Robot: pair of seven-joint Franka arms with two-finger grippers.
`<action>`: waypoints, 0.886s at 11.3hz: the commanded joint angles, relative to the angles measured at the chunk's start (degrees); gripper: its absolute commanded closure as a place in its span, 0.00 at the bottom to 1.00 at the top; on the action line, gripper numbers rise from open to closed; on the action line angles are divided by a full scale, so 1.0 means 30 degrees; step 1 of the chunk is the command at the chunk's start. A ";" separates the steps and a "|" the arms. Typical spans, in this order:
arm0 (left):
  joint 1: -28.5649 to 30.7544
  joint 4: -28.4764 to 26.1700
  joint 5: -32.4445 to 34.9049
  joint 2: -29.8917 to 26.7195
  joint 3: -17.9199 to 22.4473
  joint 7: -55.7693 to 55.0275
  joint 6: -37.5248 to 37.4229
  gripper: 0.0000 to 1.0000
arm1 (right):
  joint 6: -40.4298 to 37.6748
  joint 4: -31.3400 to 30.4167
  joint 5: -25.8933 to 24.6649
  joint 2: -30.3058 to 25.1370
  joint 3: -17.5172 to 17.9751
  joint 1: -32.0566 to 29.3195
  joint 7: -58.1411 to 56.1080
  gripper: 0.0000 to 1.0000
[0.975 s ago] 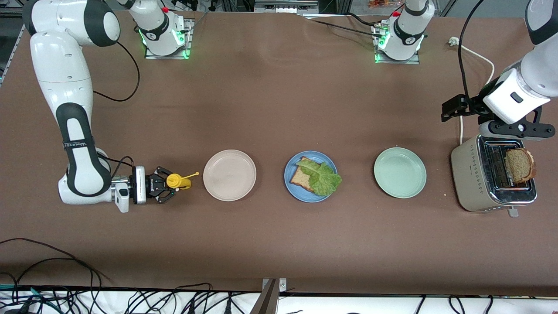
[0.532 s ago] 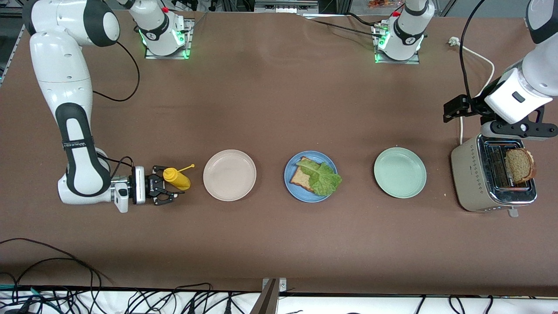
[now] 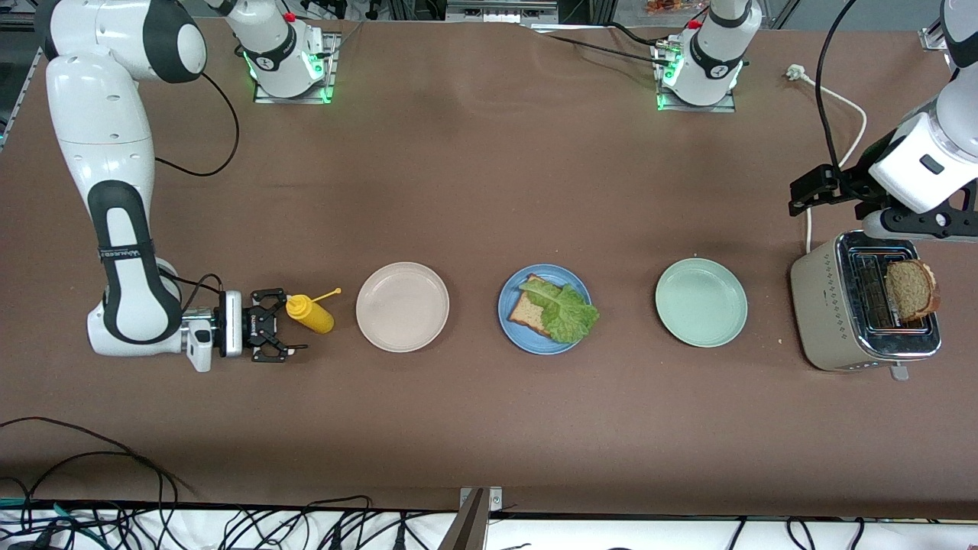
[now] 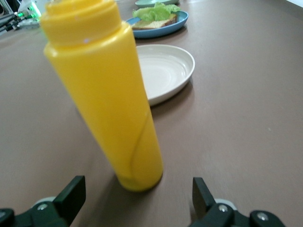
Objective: Make sandwich in blue plate with both arms
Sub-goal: 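Retract the right gripper while the left gripper grasps the toaster bread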
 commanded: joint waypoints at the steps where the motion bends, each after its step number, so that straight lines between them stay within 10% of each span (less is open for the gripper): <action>1: 0.0133 0.0364 0.0478 -0.0060 -0.0043 -0.0200 -0.0103 0.00 | -0.0159 0.0266 -0.0839 -0.0217 -0.0669 -0.0120 -0.0514 0.00; 10: 0.3728 0.0481 0.3145 0.1607 0.0075 0.2011 0.2235 0.00 | 0.0016 0.0415 -0.6722 -0.4753 -0.0613 -0.0150 1.1417 0.00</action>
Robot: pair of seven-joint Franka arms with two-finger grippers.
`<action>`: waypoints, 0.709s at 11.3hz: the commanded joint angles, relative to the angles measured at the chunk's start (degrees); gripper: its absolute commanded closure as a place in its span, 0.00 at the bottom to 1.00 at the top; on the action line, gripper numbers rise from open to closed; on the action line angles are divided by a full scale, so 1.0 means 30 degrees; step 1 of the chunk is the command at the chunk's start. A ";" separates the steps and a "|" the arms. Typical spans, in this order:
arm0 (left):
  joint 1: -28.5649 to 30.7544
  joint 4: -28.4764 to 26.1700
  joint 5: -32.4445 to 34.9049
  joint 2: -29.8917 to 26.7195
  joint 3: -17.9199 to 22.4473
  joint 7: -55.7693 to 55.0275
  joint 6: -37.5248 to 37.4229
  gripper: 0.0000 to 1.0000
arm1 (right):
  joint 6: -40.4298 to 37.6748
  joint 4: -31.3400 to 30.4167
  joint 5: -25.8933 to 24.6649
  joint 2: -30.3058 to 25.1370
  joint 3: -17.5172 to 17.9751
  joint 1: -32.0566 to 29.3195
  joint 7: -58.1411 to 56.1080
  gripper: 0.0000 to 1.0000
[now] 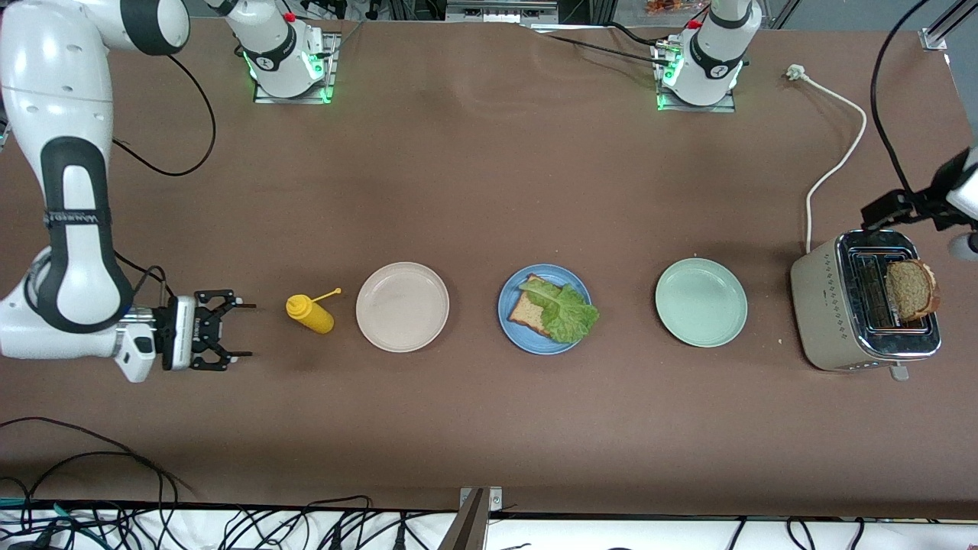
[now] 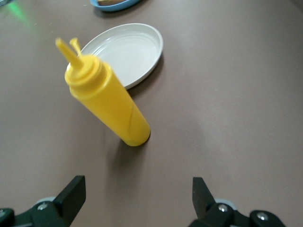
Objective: Make sandwich in blue plate with both arms
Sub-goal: 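Retract the right gripper while the left gripper grasps the toaster bread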
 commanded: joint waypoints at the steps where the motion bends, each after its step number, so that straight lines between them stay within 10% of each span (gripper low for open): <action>1: 0.2501 0.0440 0.0301 0.1354 -0.0158 0.3782 0.1512 0.00 | 0.0010 -0.0597 -0.2614 -0.2274 0.0220 -0.0035 0.6194 0.00; 8: 0.6782 0.0498 -0.1598 0.5100 -0.0187 0.9102 0.4796 0.00 | 0.0741 -0.2233 -0.7128 -0.6580 0.1332 0.0141 1.7011 0.00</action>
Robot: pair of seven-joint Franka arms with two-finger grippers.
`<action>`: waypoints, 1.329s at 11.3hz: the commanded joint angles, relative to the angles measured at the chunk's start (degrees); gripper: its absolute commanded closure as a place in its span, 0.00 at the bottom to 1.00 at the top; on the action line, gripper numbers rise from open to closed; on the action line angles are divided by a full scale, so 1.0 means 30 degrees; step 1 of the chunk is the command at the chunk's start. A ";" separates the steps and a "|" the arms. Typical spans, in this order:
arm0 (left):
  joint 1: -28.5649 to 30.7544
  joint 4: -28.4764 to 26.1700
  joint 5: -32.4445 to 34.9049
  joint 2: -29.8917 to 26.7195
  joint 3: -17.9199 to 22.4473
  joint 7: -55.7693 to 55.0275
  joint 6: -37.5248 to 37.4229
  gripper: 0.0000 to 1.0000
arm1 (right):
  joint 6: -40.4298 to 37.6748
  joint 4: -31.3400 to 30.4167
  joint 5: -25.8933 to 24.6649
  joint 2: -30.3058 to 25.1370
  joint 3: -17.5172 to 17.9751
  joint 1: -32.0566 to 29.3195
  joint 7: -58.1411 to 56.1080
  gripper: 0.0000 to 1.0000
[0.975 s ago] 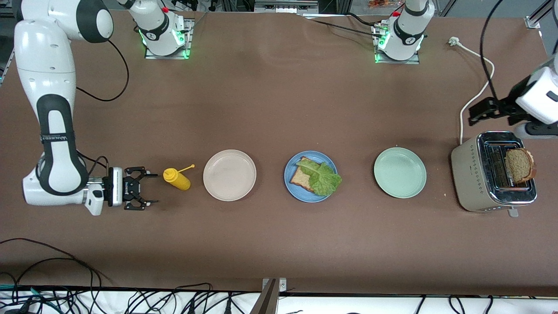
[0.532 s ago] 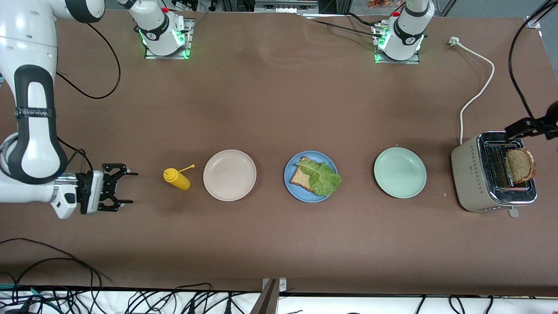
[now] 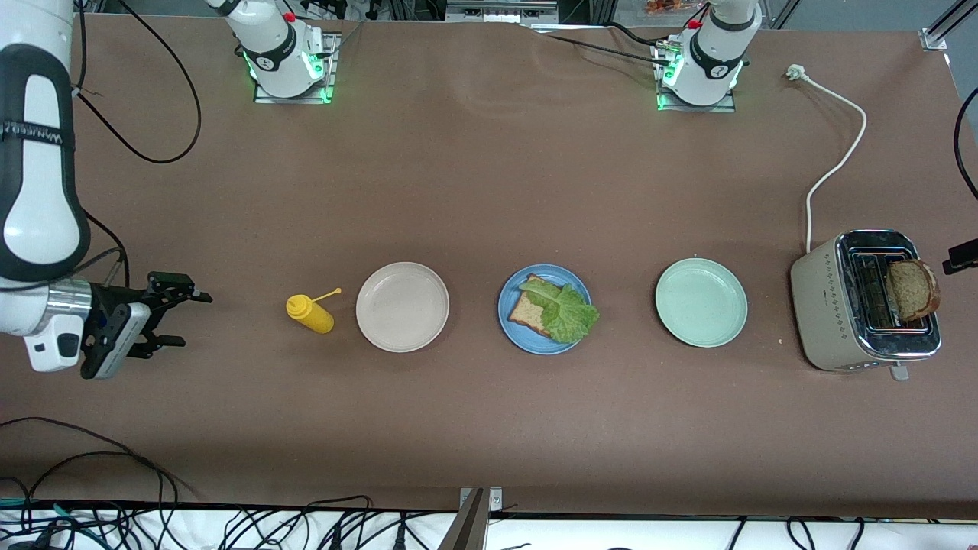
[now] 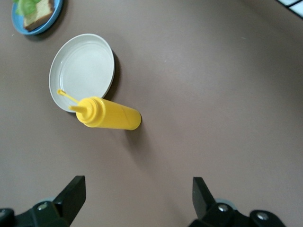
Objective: Make sandwich in blue plate with both arms
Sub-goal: 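Retract the right gripper while the left gripper grasps the toaster bread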
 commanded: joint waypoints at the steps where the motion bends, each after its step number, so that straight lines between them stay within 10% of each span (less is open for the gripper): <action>1: 0.1255 0.0523 -0.2007 0.1940 -0.0232 0.1299 0.0729 0.00 | 0.0879 -0.2434 -0.1845 -0.2867 0.0580 0.0016 0.3873 0.00; 4: 0.1344 0.0465 -0.3331 0.2762 -0.0203 0.1328 0.0730 0.00 | 0.1145 -0.3784 -0.3917 -0.4860 0.1219 0.0016 0.7585 0.00; 8: 0.1345 0.0288 -0.3071 0.2881 -0.0203 0.1969 0.0671 0.79 | 0.0853 -0.5130 -0.6124 -0.7583 0.2220 0.0249 1.2137 0.00; 13: 0.1374 0.0289 -0.3041 0.2970 -0.0203 0.2002 0.0671 0.80 | 0.0123 -0.5955 -0.6592 -1.0662 0.0269 0.2673 1.7265 0.00; 15: 0.1374 0.0318 -0.3012 0.2941 -0.0174 0.1973 0.0584 0.99 | -0.0551 -0.5810 -0.6623 -1.1106 -0.1435 0.3646 1.7184 0.00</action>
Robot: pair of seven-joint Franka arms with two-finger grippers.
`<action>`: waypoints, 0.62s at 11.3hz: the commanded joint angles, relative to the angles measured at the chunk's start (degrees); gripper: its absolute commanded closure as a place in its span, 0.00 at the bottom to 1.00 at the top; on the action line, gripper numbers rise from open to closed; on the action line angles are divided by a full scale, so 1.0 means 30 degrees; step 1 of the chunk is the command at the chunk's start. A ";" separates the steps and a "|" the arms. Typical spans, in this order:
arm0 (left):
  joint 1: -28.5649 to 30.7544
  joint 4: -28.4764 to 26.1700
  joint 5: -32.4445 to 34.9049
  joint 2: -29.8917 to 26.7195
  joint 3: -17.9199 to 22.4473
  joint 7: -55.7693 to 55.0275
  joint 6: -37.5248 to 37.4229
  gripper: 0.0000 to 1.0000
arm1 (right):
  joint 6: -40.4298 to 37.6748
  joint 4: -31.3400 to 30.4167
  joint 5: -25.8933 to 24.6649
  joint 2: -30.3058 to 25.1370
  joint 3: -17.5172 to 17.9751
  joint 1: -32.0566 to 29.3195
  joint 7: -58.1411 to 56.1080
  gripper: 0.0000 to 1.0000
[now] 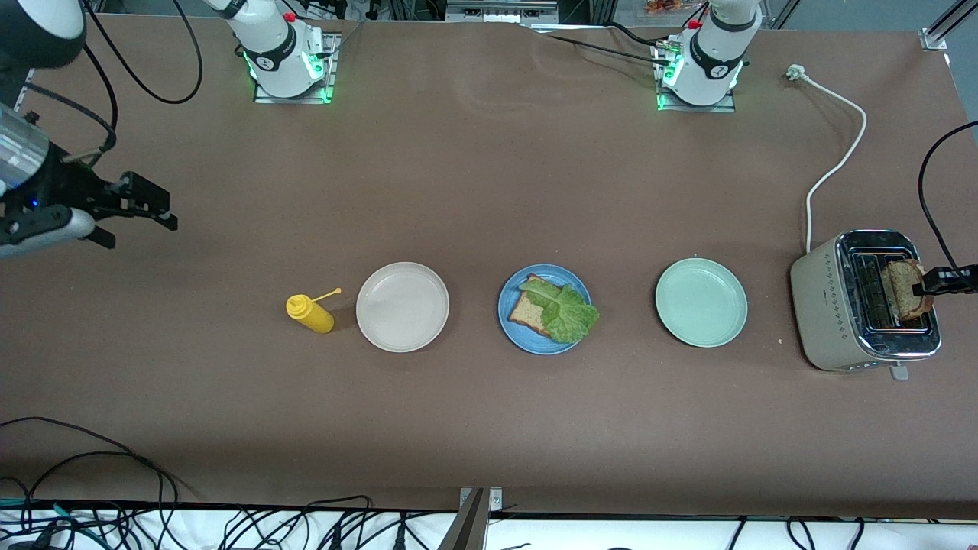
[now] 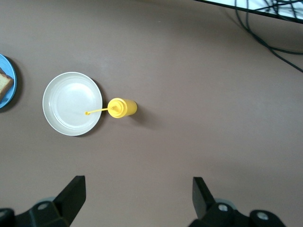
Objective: Make sandwich in blue plate with both arms
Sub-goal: 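Lift the bread slice out of the toaster with the left gripper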
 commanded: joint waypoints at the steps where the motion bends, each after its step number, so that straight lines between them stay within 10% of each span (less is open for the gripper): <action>1: 0.0176 0.0370 -0.0154 0.0025 -0.0088 0.0419 -0.0342 1.00 | -0.0608 -0.0656 -0.0473 -0.1205 -0.2293 0.1281 0.0222 0.00; 7: -0.0087 0.0894 0.1955 -0.3047 -0.0526 0.0361 -0.3205 1.00 | -0.0930 -0.0215 -0.1469 -0.1000 -0.2880 0.0901 0.0163 0.00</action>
